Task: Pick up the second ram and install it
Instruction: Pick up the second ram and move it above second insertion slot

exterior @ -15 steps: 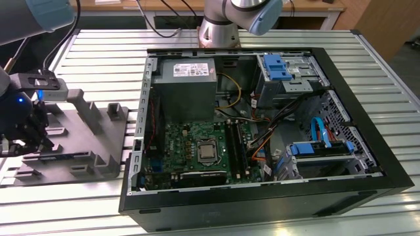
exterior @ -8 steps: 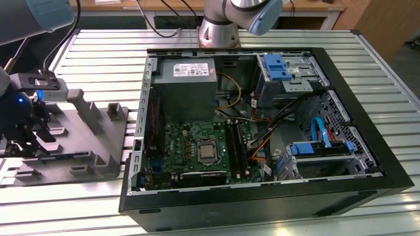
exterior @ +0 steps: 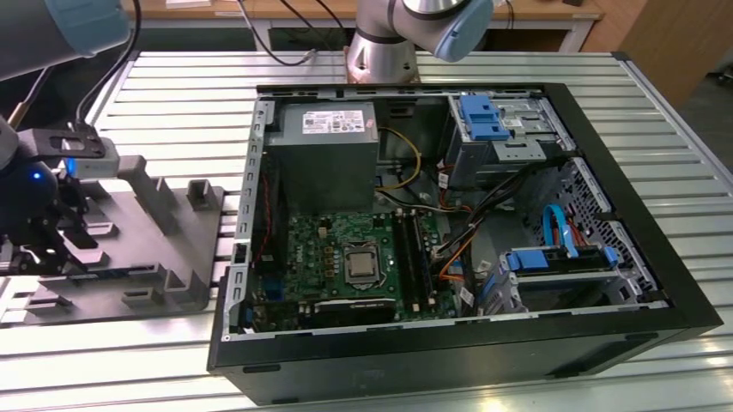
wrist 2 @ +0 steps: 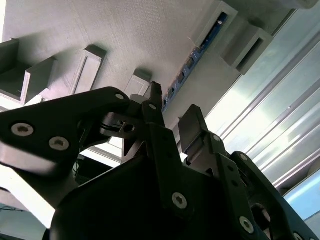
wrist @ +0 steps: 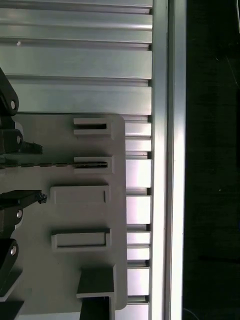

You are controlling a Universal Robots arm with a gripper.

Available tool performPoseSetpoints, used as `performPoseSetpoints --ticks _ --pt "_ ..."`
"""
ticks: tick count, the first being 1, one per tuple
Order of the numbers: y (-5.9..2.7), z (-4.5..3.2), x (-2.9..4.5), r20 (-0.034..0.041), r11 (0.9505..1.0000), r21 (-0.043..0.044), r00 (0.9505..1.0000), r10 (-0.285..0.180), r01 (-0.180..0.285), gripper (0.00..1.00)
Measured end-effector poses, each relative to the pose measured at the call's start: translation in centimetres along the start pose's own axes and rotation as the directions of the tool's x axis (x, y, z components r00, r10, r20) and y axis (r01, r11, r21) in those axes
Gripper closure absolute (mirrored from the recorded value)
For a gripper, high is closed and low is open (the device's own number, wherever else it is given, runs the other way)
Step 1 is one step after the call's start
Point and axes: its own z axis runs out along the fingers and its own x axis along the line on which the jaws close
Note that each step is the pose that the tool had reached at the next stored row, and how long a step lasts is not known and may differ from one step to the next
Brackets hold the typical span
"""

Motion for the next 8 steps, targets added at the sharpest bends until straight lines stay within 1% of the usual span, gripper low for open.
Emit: performPoseSetpoints --ticks 8 --pt "0.00 0.52 0.00 -0.0008 1.0000 -0.0002 1.0000 0.000 0.000 0.59"
